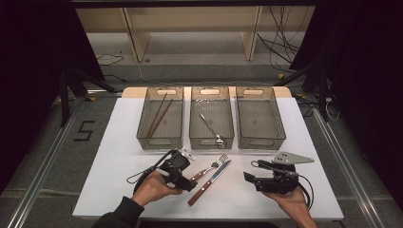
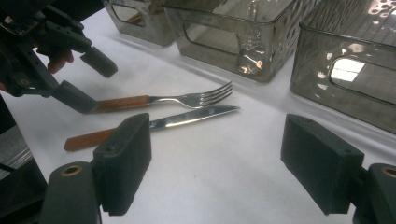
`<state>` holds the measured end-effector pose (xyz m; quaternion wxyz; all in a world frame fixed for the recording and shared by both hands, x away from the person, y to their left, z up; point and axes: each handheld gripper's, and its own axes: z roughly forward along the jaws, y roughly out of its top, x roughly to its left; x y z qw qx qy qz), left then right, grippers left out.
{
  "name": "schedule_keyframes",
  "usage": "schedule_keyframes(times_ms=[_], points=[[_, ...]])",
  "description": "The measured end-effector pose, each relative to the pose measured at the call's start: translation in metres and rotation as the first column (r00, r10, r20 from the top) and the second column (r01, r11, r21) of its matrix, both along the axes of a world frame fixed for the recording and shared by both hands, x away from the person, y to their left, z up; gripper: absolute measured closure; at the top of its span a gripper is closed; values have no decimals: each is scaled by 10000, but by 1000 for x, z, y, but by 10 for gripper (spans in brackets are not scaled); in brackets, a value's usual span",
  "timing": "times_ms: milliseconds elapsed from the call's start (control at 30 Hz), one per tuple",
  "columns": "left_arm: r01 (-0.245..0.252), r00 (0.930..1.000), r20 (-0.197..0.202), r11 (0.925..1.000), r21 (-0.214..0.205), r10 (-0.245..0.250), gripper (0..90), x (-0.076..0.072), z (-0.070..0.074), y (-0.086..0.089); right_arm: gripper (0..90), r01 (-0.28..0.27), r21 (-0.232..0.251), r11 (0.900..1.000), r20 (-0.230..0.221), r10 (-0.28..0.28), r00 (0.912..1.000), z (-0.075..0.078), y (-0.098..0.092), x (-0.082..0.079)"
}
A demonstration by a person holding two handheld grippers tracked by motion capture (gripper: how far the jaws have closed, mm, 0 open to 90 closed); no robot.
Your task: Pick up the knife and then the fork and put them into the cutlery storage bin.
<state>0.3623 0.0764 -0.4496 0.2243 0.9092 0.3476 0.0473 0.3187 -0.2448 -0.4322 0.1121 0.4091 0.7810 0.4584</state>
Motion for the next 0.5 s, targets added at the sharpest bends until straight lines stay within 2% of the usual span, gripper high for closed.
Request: schedule_keyframes(times_ms=[133, 267, 467, 500], points=[[100, 9999, -81, 9998, 198, -98, 361, 2, -1, -5, 252, 12, 2, 10000, -26, -12, 10000, -1, -1, -1], [325, 9993, -215, 9972, 667, -311, 441, 4, -2, -10, 253, 4, -22, 10000, -42, -4, 10000, 0, -1, -2], [494, 9976, -525, 9952, 848, -451, 554, 7, -7, -13, 255, -70, -62, 10000, -90, 70, 9999, -2, 1, -2], [672, 9965, -565, 9935, 915, -622, 569, 8, -7, -13, 256, -70, -59, 10000, -92, 69, 9999, -2, 1, -2]])
